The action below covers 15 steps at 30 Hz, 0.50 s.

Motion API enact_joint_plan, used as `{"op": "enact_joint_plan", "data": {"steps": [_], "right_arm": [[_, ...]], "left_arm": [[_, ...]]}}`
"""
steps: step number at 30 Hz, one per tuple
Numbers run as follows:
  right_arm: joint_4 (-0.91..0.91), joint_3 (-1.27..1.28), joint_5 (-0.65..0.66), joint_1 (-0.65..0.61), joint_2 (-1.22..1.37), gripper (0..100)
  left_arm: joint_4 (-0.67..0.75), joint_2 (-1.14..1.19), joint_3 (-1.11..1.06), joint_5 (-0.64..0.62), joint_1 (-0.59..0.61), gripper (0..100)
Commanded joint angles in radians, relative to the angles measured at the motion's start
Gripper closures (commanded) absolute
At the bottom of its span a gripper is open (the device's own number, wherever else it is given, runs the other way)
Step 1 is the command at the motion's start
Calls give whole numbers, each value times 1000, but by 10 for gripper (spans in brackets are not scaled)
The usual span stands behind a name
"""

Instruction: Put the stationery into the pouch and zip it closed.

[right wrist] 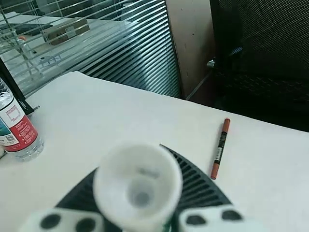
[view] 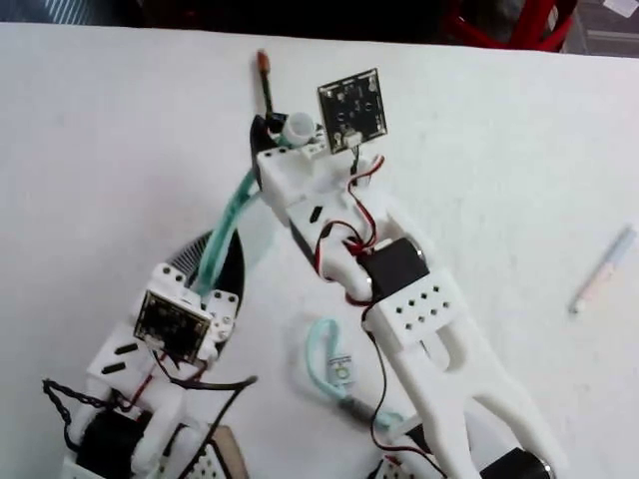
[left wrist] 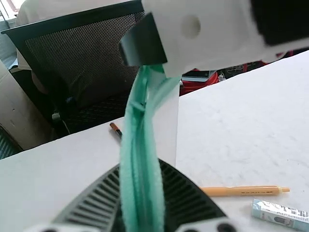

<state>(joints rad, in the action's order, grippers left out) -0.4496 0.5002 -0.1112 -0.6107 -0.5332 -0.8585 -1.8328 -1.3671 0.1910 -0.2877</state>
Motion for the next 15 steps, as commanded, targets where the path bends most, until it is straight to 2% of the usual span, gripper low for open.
{"op": "enact_joint_plan", "data": {"steps": [1, 6, 15], "right_arm": [[1, -3, 9, 8, 2, 970], [-130, -38, 9, -1, -22, 783], [-259, -83, 18, -1, -173, 752]], "left_arm": [[-15, 8, 0, -12, 8, 978], [-49, 8, 28, -12, 8, 978], [-46, 8, 26, -12, 10, 978]]}}
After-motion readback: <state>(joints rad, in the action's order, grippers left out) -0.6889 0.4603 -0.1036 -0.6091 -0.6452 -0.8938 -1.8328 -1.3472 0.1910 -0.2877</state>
